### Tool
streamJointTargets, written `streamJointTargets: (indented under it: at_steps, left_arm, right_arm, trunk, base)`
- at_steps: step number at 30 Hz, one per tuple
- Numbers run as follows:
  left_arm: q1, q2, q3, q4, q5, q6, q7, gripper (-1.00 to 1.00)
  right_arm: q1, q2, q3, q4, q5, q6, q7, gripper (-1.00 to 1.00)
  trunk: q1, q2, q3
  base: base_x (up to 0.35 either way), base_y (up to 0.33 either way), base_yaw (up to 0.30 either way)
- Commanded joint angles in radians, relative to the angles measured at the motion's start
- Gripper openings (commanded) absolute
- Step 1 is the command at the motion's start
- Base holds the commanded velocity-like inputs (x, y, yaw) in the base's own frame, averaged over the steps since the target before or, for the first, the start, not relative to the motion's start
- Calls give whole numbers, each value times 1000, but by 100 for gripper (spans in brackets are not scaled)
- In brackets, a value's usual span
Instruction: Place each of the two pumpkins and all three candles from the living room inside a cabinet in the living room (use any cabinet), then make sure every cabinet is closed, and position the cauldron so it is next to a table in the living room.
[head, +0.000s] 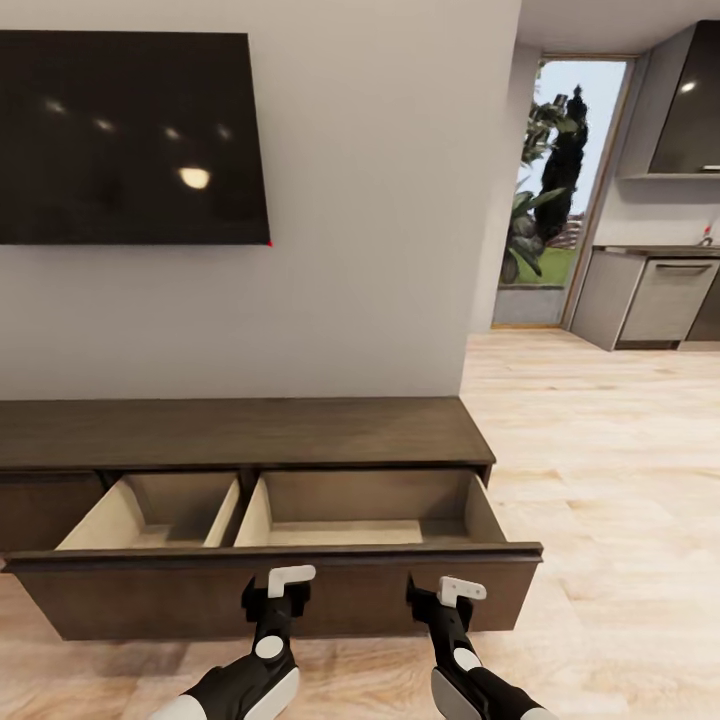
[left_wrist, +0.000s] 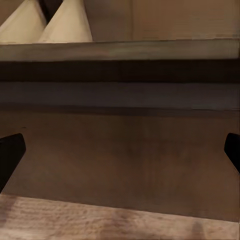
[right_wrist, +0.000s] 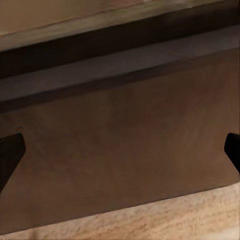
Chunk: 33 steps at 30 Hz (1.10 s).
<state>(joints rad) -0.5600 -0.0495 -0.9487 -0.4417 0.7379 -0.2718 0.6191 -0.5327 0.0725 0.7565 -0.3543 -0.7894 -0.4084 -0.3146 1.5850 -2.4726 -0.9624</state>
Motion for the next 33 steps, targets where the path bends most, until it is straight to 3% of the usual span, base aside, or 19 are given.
streamJointTargets:
  at_steps: [1,19,33]
  left_arm:
    - [-1,0,-9,0,9,-5,5,100]
    - [-1,1,-5,0,9,-7,11,100]
    - [-1,0,-7,0,10,-6,11,100]
  right_arm:
    - [-1,0,8,0,-7,-4,-6,100]
    - [-1,0,8,0,-6,-4,-6,100]
    - [-1,0,8,0,-5,-4,-6,100]
  trunk:
    - [0,0,-1]
    - [0,0,-1]
    - [0,0,-1]
  base:
    - [222,0,0]
    - [40,0,0]
    - [159,0,0]
